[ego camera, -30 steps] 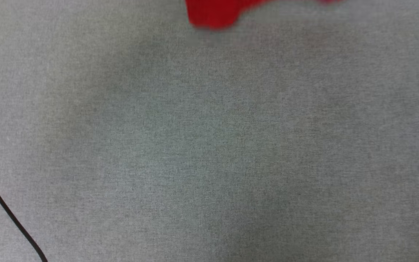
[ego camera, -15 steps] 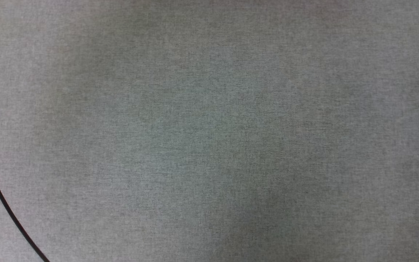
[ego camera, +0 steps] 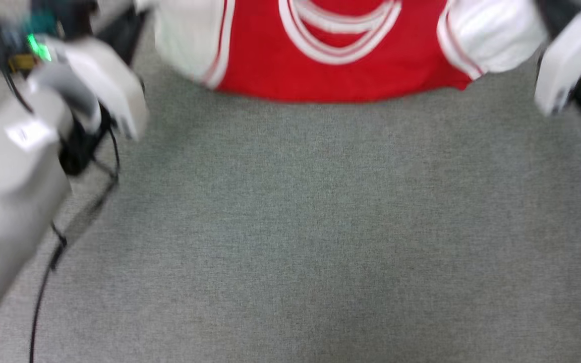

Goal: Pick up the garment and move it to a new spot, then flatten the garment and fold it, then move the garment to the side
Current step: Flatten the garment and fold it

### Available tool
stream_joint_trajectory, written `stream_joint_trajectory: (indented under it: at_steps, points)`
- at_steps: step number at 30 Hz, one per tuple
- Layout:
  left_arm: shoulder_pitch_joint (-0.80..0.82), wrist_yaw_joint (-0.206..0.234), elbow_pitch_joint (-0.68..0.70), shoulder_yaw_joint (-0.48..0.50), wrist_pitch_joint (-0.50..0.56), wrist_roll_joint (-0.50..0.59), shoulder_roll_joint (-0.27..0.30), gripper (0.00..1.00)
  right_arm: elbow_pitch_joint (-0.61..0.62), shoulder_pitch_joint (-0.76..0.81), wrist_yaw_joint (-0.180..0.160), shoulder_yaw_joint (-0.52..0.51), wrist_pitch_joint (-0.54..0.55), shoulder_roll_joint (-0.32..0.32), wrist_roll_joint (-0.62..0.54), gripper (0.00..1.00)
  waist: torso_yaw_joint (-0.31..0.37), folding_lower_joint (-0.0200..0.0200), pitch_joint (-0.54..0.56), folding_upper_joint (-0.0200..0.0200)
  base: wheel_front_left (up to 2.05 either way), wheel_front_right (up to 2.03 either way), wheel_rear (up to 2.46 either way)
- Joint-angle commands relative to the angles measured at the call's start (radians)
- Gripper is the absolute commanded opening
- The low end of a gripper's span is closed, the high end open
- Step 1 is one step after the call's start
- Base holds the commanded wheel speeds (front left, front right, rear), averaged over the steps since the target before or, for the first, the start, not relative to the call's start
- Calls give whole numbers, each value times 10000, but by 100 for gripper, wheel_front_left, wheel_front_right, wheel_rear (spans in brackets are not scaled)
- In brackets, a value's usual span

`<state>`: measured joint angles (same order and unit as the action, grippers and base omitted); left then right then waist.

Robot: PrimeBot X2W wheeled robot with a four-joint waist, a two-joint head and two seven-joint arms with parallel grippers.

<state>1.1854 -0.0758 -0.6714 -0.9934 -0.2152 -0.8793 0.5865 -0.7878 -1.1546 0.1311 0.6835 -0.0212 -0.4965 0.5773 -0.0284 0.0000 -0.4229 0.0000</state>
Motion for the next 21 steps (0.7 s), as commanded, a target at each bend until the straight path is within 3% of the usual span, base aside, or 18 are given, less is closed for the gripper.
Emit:
stream_joint_trajectory:
  at_steps: [1,11,21]
  points:
    - [-558,146,172,-8,-108,-105,117,0,125,488,-7,144,-134,-157,181,0,7,0,290,0,0,0,0]
    - [-4971,1245,2179,-117,-427,-1026,1288,0,979,4107,-7,835,-802,-1182,1459,0,111,0,1845,0,0,0,0]
    - [-8252,2495,3672,-61,-478,-1926,2335,0,1729,7355,-8,130,-1185,-1956,1704,0,71,0,3066,0,0,0,0]
